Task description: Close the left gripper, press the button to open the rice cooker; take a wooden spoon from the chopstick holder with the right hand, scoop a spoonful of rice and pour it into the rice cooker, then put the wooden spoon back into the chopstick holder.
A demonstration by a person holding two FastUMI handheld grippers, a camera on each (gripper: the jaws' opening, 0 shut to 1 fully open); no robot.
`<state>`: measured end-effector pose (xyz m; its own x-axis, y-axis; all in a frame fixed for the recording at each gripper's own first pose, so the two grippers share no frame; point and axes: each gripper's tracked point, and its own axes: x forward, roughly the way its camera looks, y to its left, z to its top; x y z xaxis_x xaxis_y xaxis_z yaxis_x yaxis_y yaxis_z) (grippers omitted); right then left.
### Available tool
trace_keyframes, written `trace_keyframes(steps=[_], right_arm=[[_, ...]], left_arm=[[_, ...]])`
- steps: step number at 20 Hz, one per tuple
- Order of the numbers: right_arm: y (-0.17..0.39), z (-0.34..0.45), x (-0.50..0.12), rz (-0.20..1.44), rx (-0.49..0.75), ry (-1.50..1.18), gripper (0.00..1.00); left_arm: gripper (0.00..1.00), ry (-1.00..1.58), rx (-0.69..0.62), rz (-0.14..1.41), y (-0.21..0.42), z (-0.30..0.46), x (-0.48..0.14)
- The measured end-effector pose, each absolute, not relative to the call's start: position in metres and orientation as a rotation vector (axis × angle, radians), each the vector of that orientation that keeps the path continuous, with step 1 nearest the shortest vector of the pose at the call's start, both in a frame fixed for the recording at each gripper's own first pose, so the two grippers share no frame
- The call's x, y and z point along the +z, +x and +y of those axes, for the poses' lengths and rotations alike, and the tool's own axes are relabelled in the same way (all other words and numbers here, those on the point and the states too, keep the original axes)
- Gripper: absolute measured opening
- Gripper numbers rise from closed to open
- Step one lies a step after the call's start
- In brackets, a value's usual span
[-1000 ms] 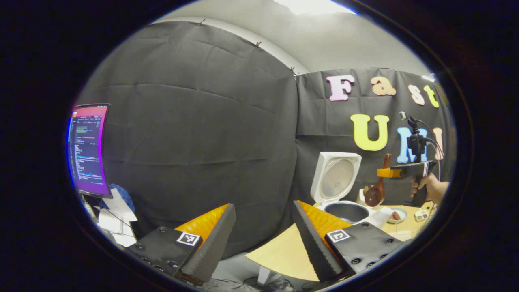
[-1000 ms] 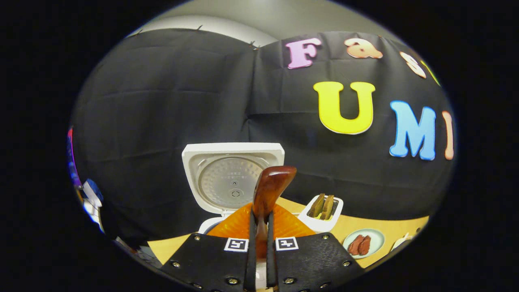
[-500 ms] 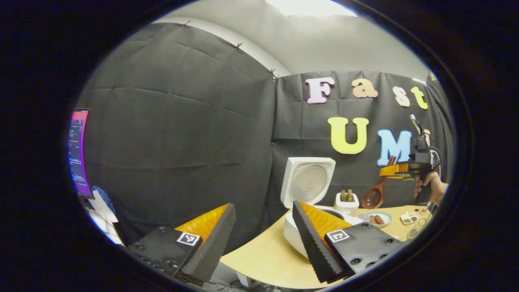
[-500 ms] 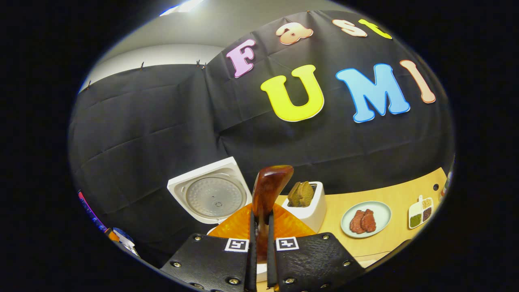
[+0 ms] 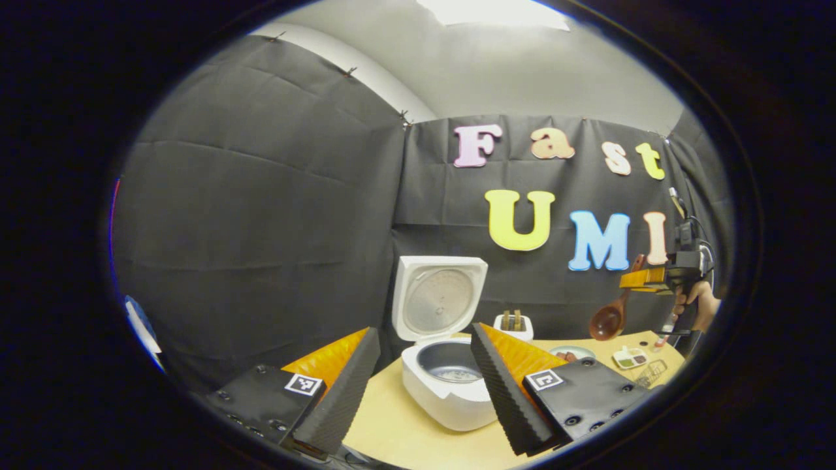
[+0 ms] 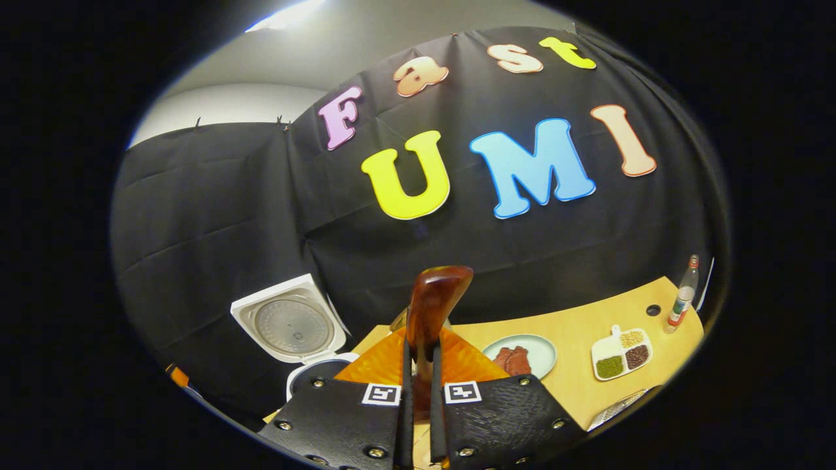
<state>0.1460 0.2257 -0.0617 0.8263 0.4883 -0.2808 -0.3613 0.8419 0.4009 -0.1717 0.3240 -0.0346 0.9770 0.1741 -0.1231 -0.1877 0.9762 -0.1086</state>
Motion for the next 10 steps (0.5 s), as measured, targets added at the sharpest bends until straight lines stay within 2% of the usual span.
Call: trace_keyframes(steps=[1, 5, 6, 9, 10], right_arm=[[0.147, 0.212, -0.065, 0.390, 0.440, 0.344, 0.10], [0.148, 0.162, -0.069, 0.386, 0.361, 0.354, 0.10], [0.149, 0.150, -0.069, 0.382, 0.342, 0.349, 0.10], [0.147, 0.117, -0.072, 0.371, 0.287, 0.333, 0.10], [0.145, 0.105, -0.073, 0.370, 0.270, 0.326, 0.10]], left_arm=[[1.00, -0.118, 0.168, 0.115, -0.169, 0.320, -0.034], [1.00, -0.120, 0.116, 0.109, -0.164, 0.302, -0.031], [0.97, -0.116, 0.105, 0.107, -0.161, 0.299, -0.031], [0.97, -0.109, 0.072, 0.102, -0.157, 0.289, -0.027], [1.00, -0.107, 0.060, 0.100, -0.156, 0.284, -0.026]])
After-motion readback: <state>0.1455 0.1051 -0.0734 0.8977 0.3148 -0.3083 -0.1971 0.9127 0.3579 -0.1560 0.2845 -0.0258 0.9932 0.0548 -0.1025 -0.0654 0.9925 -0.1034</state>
